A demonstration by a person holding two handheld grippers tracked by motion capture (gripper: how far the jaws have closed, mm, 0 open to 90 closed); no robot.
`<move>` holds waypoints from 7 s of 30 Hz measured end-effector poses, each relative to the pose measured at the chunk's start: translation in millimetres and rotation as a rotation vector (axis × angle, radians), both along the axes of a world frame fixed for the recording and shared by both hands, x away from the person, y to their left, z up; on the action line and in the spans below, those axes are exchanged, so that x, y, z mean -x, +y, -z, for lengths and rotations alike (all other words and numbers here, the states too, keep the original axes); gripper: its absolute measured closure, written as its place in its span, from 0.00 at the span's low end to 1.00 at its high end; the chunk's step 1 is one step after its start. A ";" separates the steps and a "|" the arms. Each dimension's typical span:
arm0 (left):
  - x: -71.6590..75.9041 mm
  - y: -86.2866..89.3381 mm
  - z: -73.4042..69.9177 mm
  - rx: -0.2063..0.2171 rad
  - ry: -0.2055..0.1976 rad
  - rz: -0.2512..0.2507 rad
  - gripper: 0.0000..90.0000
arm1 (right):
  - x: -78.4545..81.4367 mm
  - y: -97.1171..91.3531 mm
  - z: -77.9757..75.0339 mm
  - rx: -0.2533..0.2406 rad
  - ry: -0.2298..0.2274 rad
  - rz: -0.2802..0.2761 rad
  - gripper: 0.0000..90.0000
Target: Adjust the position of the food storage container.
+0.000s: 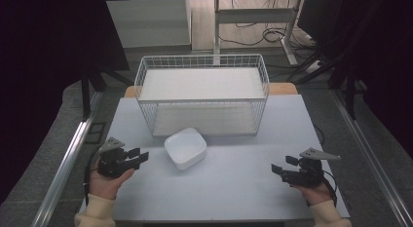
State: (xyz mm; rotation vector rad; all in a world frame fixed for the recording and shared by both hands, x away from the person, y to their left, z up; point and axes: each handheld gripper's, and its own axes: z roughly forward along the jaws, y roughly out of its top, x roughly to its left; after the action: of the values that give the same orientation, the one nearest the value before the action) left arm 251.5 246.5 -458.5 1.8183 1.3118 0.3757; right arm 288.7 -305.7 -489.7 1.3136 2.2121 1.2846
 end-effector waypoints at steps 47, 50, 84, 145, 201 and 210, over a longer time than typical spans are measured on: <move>-135.9 -59.2 20.3 -0.190 0.109 0.206 1.00 | -1.5 -3.9 3.9 0.020 0.008 0.029 0.29; -137.6 -59.2 22.5 -0.190 0.114 0.204 1.00 | -1.9 -4.5 4.2 0.021 0.008 0.031 0.29; -130.7 -85.9 31.8 -0.141 0.114 0.340 1.00 | -2.4 -3.2 6.6 0.032 0.020 0.030 0.29; 3.9 -198.6 3.2 -0.100 0.066 0.648 1.00 | 0.1 -3.6 4.2 0.029 0.010 0.046 0.29; -6.5 -78.9 16.8 -0.077 0.080 0.253 0.41 | -36.4 87.0 -34.0 0.034 0.011 -0.190 0.50; -14.4 -58.4 17.7 -0.051 0.098 0.211 0.24 | -78.0 128.3 -34.9 0.096 0.048 -0.260 0.80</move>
State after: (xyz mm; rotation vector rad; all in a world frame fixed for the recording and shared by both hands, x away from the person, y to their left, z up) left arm 265.9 188.1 -476.2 2.0178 1.1702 0.2092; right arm 366.6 -177.5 -454.8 1.0595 2.5100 1.2228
